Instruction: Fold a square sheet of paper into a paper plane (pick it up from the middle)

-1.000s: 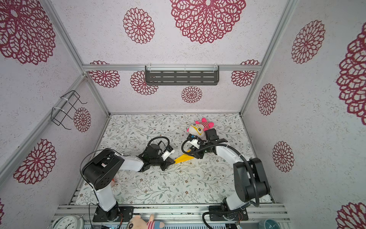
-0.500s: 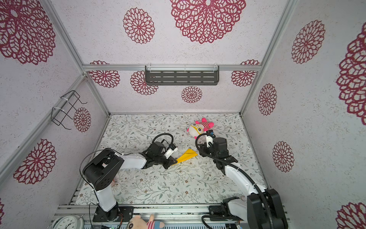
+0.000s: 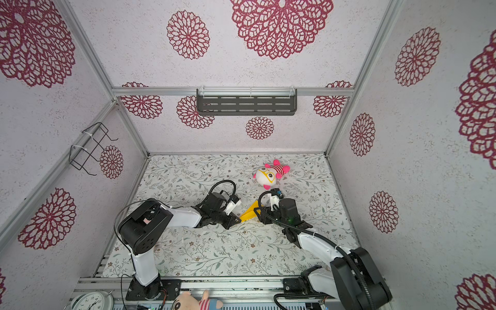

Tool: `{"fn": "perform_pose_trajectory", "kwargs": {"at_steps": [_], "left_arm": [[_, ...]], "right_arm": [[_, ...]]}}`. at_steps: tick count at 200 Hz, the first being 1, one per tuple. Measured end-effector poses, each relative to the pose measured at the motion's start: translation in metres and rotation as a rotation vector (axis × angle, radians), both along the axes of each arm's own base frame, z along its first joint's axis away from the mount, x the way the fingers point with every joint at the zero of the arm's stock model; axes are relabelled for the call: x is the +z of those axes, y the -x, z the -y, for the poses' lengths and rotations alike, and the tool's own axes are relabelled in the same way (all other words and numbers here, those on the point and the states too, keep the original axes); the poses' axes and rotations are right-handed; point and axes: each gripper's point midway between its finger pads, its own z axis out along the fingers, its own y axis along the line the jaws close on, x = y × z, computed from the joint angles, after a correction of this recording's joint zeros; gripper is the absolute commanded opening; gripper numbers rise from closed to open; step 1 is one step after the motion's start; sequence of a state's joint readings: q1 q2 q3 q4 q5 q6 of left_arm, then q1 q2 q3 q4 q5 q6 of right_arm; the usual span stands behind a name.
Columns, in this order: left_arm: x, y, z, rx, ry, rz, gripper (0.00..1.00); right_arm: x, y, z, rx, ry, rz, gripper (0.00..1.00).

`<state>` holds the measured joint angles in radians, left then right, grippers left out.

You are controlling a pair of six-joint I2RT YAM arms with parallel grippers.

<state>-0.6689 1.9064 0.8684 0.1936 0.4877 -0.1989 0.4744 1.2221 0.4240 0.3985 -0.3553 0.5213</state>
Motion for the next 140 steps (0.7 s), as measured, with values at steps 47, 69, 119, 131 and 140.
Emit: {"fn": "perform_pose_trajectory", "kwargs": {"at_steps": [47,69,119,131,140], "left_arm": [[0.000,-0.002,0.002,0.017,-0.003,-0.031,0.01],[0.000,-0.004,0.003,0.026,-0.011,-0.052,0.00],[0.000,-0.004,0.003,0.048,-0.023,-0.095,0.00],[-0.001,-0.004,0.003,0.056,-0.021,-0.104,0.00],[0.000,-0.005,0.003,0.061,-0.020,-0.109,0.00]], "right_arm": [[-0.012,0.009,-0.025,0.064,-0.051,-0.028,0.40],[-0.016,0.010,-0.033,0.084,-0.066,-0.035,0.34],[-0.034,0.006,-0.041,0.082,-0.101,-0.078,0.25],[-0.039,0.005,-0.043,0.081,-0.106,-0.091,0.24],[-0.043,0.004,-0.043,0.080,-0.108,-0.099,0.23]]}}
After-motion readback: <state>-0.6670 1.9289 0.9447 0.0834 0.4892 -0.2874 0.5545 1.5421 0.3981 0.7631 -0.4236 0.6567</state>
